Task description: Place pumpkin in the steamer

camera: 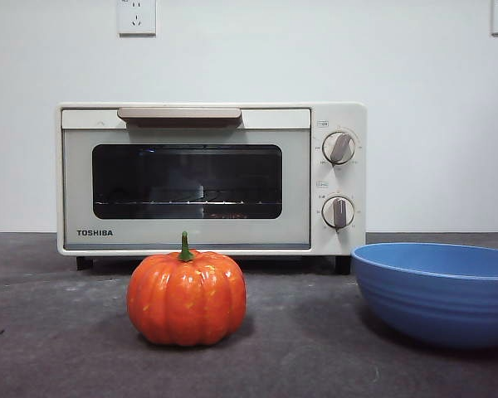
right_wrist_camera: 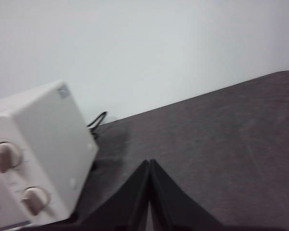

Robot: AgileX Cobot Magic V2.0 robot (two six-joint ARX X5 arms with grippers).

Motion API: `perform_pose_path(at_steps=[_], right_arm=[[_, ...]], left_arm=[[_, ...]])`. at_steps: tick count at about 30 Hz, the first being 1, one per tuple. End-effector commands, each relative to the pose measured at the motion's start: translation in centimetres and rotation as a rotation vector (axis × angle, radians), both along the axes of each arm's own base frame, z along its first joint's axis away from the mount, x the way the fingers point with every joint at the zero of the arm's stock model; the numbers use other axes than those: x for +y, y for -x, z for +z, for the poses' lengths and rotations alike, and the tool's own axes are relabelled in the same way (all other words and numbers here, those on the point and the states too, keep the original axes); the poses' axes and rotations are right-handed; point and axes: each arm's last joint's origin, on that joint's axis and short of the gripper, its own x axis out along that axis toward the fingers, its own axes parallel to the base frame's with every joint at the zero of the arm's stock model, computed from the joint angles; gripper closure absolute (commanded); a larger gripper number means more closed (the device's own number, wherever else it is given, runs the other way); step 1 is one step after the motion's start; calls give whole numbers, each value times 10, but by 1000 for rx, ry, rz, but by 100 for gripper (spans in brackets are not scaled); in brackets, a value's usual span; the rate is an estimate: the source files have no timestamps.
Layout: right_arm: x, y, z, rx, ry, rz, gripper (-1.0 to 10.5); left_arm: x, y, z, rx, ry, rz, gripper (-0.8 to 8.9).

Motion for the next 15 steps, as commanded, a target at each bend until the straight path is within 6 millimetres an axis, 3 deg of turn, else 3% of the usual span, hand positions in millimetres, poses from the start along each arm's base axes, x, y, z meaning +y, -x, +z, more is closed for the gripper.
perform_pose_path(at_steps=[1,9,15], right_arm=[[0,3,11,-8,-28,10,943],[0,8,53,46,-27,11,943],[3,1,93,136,50,89,943]], left_arm=[[0,5,17,-22,39,-10,804],[0,10,61,70,33,-15,804],[-4,2,99,171,-54,-127,804]])
